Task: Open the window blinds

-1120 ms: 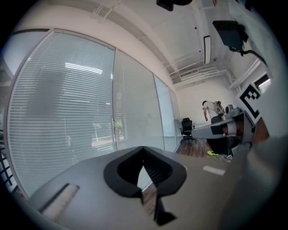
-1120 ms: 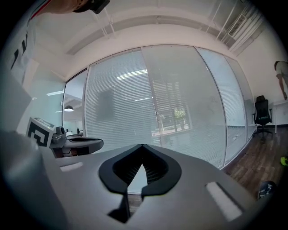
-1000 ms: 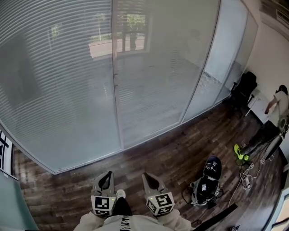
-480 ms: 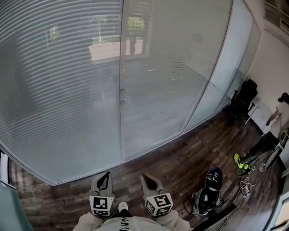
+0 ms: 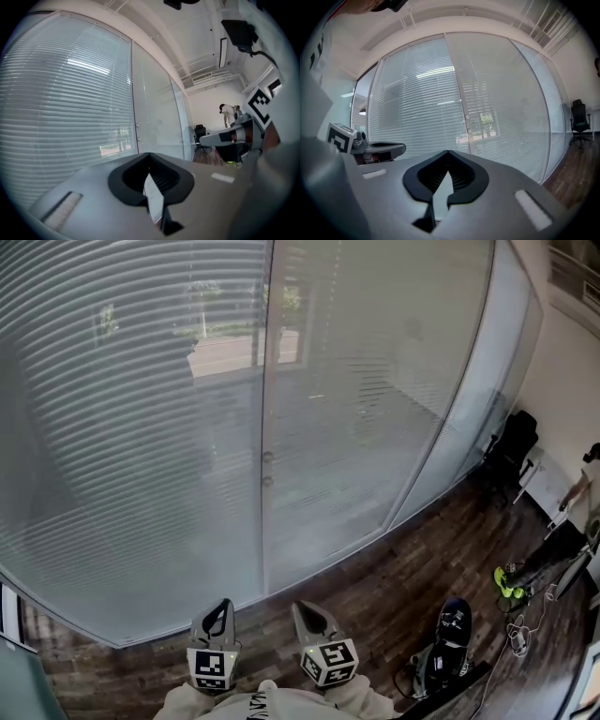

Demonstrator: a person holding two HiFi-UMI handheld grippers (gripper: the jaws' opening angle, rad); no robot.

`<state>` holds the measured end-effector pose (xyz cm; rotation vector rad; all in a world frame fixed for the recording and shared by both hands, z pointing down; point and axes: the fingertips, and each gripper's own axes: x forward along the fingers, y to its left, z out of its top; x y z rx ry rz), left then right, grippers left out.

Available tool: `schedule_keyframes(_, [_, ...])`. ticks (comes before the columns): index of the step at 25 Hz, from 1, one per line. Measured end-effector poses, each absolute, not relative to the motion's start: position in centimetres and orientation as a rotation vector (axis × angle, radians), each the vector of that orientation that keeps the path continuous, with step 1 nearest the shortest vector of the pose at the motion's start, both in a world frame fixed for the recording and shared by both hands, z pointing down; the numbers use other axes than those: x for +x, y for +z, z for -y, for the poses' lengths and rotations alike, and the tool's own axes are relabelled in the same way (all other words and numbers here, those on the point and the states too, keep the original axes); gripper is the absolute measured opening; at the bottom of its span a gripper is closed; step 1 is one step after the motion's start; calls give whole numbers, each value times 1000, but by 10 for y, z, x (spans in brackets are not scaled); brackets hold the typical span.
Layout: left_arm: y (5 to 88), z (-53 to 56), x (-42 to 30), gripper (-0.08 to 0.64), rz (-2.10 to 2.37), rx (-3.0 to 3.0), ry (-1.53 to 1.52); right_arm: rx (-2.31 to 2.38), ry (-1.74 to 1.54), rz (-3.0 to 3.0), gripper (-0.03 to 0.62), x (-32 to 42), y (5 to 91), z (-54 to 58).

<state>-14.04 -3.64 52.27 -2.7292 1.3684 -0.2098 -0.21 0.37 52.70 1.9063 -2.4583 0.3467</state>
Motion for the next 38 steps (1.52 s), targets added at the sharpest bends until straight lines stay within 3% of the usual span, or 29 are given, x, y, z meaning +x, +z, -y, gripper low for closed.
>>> schedule_keyframes(18, [532,65,-125,0,-1330,-2774,-211,1940,360,2398,2,10,534,17])
schedule_keyframes(38, [528,164,-84,0,-1526,-2658,-256,1741,378,2552,2,54,535,141])
